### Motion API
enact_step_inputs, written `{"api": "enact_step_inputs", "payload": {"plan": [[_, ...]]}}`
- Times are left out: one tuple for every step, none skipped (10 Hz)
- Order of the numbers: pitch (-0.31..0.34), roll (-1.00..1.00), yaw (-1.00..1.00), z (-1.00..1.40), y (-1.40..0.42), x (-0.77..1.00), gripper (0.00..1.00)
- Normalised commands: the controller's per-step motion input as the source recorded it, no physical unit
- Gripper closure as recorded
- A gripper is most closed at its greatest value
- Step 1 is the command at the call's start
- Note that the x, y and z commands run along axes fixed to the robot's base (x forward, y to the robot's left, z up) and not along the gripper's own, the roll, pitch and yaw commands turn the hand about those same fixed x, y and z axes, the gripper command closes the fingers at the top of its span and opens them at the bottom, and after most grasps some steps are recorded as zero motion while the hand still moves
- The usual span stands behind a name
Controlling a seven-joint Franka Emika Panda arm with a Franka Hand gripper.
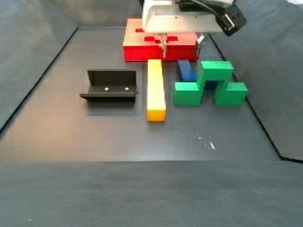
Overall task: Pick up the blue object. Move up. Place the blue object on the fixture. Regrasp the blue object. Move to above the board. Insert the blue object.
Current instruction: Pick up the blue object.
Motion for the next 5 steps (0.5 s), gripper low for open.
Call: {"api": "enact_step_inputs", "payload": {"plan": [[0.0,0.01,0.0,-0.23,0.0,-0.09,0.0],[0.0,0.0,0.0,-0.19,0.0,-0.03,0.0],[0.0,0.01,0.0,-0.19,0.0,-0.01,0.0],[0.0,0.01,0.0,-0.19,0.0,0.0,0.0],[0.0,0.03,0.0,-0.21,0.0,0.0,0.0]]}}
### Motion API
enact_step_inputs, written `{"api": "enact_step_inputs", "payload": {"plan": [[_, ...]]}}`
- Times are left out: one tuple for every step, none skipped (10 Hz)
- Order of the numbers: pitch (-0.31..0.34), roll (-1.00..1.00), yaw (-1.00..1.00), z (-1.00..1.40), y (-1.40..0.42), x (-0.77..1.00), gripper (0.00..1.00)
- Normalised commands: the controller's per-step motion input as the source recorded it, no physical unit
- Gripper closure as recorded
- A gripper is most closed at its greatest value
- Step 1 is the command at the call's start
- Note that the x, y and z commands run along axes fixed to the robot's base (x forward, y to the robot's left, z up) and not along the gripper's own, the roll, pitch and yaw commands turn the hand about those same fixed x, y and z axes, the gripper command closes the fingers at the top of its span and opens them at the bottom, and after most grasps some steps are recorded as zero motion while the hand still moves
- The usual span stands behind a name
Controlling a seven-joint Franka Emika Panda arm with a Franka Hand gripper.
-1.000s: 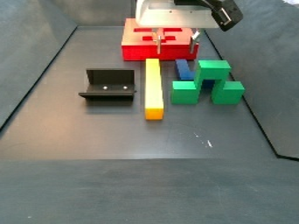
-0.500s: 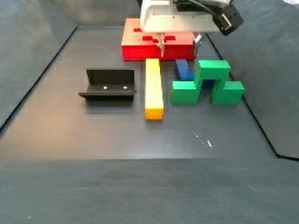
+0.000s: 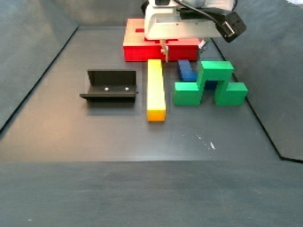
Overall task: Pick up the blue object. Move up. Place the blue object on the fixture. Regrasp the blue object. Move to above the board. Insert the blue object.
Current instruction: Pick up the blue object.
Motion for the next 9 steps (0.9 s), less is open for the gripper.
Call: {"api": "enact_step_inputs", "payload": {"plan": [[0.0,0.04,0.0,-0.2,0.0,0.0,0.0],[0.0,0.05,0.0,-0.2,0.0,0.0,0.0],[0.0,0.06,0.0,-0.21,0.0,0.0,0.0],[0.0,0.06,0.0,-0.2,0.0,0.0,0.0],[0.0,0.06,0.0,-0.2,0.0,-0.01,0.0],[0.0,0.04,0.0,-0.21,0.0,-0.01,0.0],[0.0,0.03,0.0,-0.23,0.0,-0.03,0.0],[0.0,0.01,0.0,-0.19,0.0,-0.04,0.0],[0.0,0.0,0.0,-0.11,0.01,-0.06,0.0]]}}
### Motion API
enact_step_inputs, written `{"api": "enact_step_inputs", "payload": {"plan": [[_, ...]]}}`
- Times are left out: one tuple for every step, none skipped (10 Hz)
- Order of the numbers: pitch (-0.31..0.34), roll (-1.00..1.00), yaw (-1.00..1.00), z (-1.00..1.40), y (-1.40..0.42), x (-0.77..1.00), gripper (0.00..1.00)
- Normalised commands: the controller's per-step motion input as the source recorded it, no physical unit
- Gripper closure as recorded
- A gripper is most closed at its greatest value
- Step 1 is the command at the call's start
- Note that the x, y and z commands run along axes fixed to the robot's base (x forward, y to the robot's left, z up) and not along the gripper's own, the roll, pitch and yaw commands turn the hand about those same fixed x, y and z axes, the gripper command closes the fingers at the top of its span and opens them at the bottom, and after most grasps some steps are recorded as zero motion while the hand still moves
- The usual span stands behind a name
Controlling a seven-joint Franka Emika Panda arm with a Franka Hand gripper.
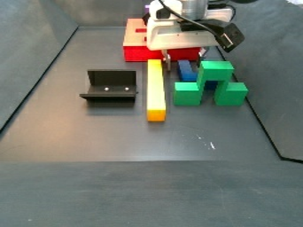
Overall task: Pick up the blue object. Move up. Place the blue object on the fixture. Regrasp the blue object. Move to above the board. Insert the blue object.
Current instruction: Pick up the blue object.
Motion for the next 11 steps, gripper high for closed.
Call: {"api": "enact_step_inputs", "payload": {"plan": [[0.0,0.0,0.0,-0.02,0.0,0.0,0.0],[0.0,0.0,0.0,0.0,0.04,-0.01,0.0],[0.0,0.0,0.0,0.0,0.04,-0.03,0.0],[0.0,0.0,0.0,0.0,0.0,-0.06,0.0],[0.0,0.0,0.01,0.0,0.0,-0.01,0.0],[0.0,0.0,0.0,0.0,0.08,-0.02,0.0],[0.0,0.0,0.0,0.0,0.07,-0.03,0.0],[0.0,0.0,0.0,0.0,0.0,0.0,0.0],[0.0,0.0,0.0,0.0,0.0,0.0,1.0],[0.0,0.0,0.0,0.0,0.0,0.0,1.0],[0.0,0.0,0.0,0.0,0.0,0.0,1.0]]}}
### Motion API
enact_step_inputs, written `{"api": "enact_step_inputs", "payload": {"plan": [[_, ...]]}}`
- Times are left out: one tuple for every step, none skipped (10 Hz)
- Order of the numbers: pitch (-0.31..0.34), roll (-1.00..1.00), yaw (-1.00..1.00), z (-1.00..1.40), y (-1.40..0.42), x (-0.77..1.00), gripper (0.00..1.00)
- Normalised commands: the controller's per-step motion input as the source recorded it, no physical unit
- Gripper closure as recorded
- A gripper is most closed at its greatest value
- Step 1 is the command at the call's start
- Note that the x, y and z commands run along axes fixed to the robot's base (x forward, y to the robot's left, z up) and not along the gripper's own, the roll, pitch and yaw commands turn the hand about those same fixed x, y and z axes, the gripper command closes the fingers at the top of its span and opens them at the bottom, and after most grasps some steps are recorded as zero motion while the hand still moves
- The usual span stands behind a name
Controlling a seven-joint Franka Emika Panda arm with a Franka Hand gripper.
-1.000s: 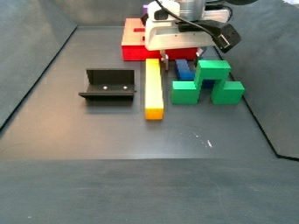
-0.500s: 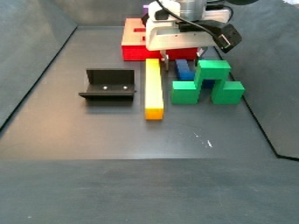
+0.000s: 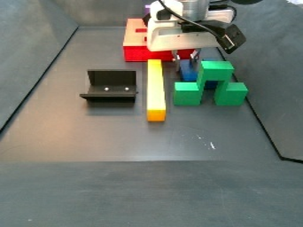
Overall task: Pick up the blue object. Move up. Place the blue object on the fixture. Regrasp the blue object. Move to above the board. Insert the blue object.
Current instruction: Pick up the blue object.
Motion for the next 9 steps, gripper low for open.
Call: {"api": "enact_step_inputs", "payload": {"plan": [[0.0,0.0,0.0,0.0,0.0,0.0,1.0],[0.0,0.0,0.0,0.0,0.0,0.0,1.0],[0.0,0.0,0.0,0.0,0.0,0.0,1.0],[0.0,0.0,0.0,0.0,0.0,0.0,1.0],[0.0,0.0,0.0,0.0,0.0,0.0,1.0],[0.0,0.0,0.0,0.0,0.0,0.0,1.0],[0.0,0.0,0.0,0.0,0.0,0.0,1.0],[0.0,0.0,0.0,0.0,0.0,0.0,1.0],[0.0,0.0,0.0,0.0,0.0,0.0,1.0]]}}
